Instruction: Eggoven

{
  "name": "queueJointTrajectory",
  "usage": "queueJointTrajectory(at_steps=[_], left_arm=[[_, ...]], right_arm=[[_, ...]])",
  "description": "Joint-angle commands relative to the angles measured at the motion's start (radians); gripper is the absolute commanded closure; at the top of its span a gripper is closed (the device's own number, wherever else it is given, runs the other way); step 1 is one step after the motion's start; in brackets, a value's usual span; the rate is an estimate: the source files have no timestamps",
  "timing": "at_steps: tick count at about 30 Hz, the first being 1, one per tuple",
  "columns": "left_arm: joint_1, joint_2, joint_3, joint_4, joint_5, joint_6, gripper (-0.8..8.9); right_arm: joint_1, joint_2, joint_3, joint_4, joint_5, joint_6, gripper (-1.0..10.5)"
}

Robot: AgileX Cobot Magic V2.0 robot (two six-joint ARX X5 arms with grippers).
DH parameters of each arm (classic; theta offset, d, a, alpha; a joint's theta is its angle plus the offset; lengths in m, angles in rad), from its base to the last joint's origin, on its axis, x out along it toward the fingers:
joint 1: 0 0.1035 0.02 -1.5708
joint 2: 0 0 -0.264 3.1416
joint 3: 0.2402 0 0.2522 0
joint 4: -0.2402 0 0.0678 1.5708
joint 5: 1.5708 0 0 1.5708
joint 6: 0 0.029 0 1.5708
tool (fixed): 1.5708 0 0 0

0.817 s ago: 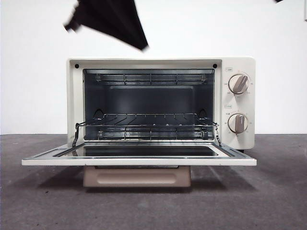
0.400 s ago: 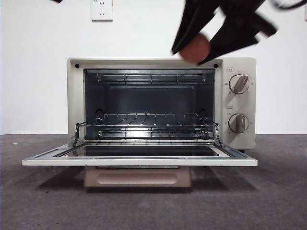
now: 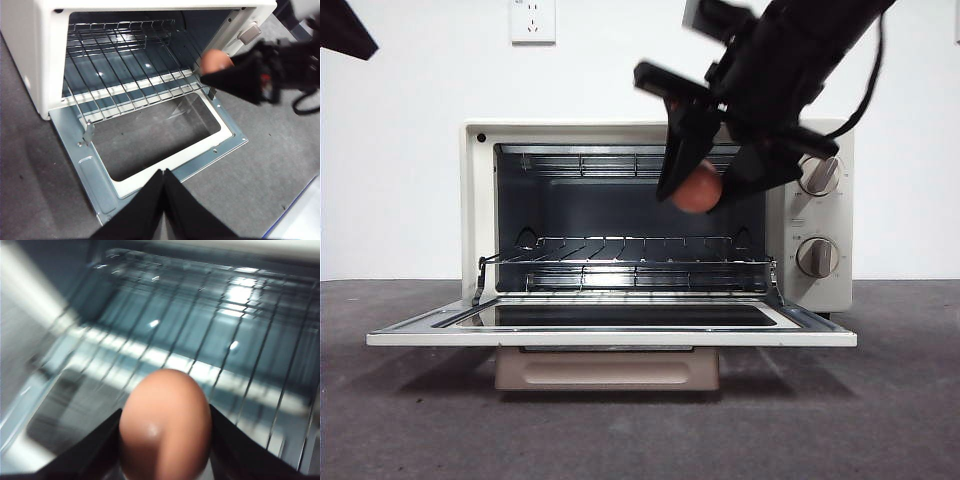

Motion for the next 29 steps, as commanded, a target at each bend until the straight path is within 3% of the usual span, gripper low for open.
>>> queueJointTrajectory(at_steps=[1, 7, 16, 21, 29], left_arm=[[0.003, -0.027, -0.014, 0.002, 0.008, -0.002, 8.07], [0.003, -0.088, -0.014, -0.021, 0.008, -0.002, 8.07], [0.003, -0.108, -0.014, -0.049, 0.008, -0.002, 8.07], [0.003, -0.112, -0.014, -0.070, 0.008, -0.001, 8.07], [0.003, -0.114, -0.014, -0.070, 0.008, -0.001, 8.07]], right_arm=[[-0.009, 0.089, 0.069, 0.016, 0.001, 0.002, 9.4], [-0.019, 0.207, 0.147, 0.018, 0.003, 0.002, 9.4], [-0.021, 0.227, 0.147, 0.013, 0.003, 0.002, 9.4], [-0.012, 0.232, 0.147, 0.002, 0.012, 0.021, 7.2], [-0.009, 0.232, 0.147, 0.010, 0.057, 0.021, 6.7]])
